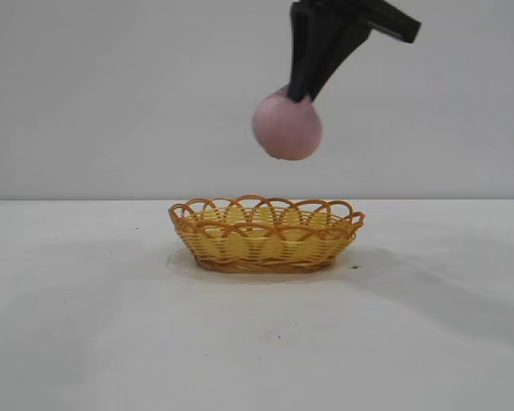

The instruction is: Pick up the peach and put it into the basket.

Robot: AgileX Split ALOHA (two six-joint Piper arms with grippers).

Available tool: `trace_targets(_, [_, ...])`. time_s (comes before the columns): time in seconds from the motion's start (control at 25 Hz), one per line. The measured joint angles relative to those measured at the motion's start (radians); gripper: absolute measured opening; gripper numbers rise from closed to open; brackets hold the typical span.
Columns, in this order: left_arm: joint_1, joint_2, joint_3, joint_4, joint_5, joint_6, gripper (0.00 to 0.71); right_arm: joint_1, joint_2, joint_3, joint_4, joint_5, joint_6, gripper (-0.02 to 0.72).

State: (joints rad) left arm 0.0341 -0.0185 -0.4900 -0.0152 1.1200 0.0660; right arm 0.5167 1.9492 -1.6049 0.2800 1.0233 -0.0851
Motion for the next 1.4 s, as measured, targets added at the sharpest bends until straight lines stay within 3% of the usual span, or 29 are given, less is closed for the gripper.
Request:
trace_targets(0.32, [0.0,0.0,0.0,0.0,0.0,0.0,0.557,0.01,0.128,0.0,0.0,-0.048,0.0,0.0])
trace_targets(0.36, [0.0,0.0,0.0,0.0,0.0,0.0,0.557,0.01,0.133,0.0,0.0,-0.059,0.0,0.053])
trace_targets(0.4, [0.0,0.0,0.0,0.0,0.0,0.0,0.557,0.01,0.135,0.0,0.004,-0.066,0.0,0.053])
trace_targets(0.68, [0.0,0.0,0.0,0.0,0.0,0.0,0.557,0.01,0.135,0.0,0.024,-0.079,0.0,0.382])
trace_targets(0.76, [0.0,0.0,0.0,0.0,0.0,0.0,0.557,0.01,0.135,0.0,0.014,-0.068,0.0,0.443])
trace_targets(1.04, [0.0,0.0,0.0,0.0,0.0,0.0,0.557,-0.06,0.066,-0.02,-0.086,-0.021,0.0,0.458])
trace_targets(1.4, [0.0,0.0,0.0,0.0,0.0,0.0,0.557,-0.292,0.026,-0.02,-0.212,0.07,0.006,0.458])
